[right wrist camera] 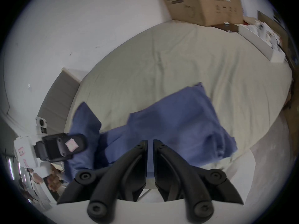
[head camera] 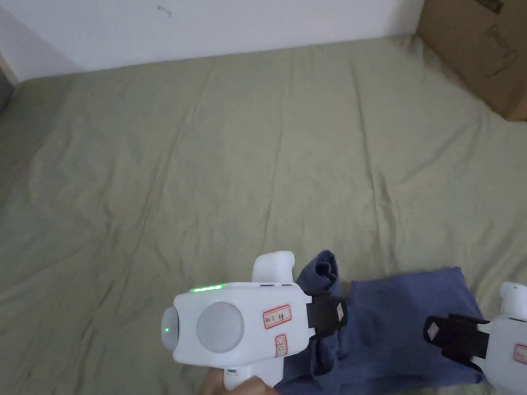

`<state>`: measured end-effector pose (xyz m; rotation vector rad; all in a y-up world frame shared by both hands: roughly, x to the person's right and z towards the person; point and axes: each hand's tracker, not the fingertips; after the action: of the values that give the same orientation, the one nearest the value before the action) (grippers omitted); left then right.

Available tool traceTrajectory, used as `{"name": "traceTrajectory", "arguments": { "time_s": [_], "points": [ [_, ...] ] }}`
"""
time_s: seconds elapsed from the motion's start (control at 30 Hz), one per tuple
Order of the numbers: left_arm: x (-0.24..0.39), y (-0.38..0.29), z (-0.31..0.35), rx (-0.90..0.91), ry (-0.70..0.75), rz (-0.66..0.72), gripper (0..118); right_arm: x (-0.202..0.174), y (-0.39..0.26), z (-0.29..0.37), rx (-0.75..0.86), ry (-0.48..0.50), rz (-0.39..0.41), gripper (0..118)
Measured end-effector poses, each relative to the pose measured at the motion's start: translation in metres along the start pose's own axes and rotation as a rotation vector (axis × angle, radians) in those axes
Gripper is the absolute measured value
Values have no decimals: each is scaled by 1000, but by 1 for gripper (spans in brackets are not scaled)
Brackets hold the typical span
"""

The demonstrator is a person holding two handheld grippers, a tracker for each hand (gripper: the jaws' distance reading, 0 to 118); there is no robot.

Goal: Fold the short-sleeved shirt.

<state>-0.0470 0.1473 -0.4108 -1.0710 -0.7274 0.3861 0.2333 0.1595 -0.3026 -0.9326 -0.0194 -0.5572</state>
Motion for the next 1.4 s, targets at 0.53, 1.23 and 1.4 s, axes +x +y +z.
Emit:
{"name": "traceTrajectory", "arguments": {
  "time_s": [0.53,1.23,1.4],
  "points": [
    [-38,-3,41,31,141,111,6,3,-8,-5,-11,23,-15,8],
    [-29,-21,20,-96,-111,114,22,7,-7,-1,-18,20,13,8],
    [-98,-23,93,24,-51,247,85,-8,-9,-8,-37,18,47,8]
  ]
}}
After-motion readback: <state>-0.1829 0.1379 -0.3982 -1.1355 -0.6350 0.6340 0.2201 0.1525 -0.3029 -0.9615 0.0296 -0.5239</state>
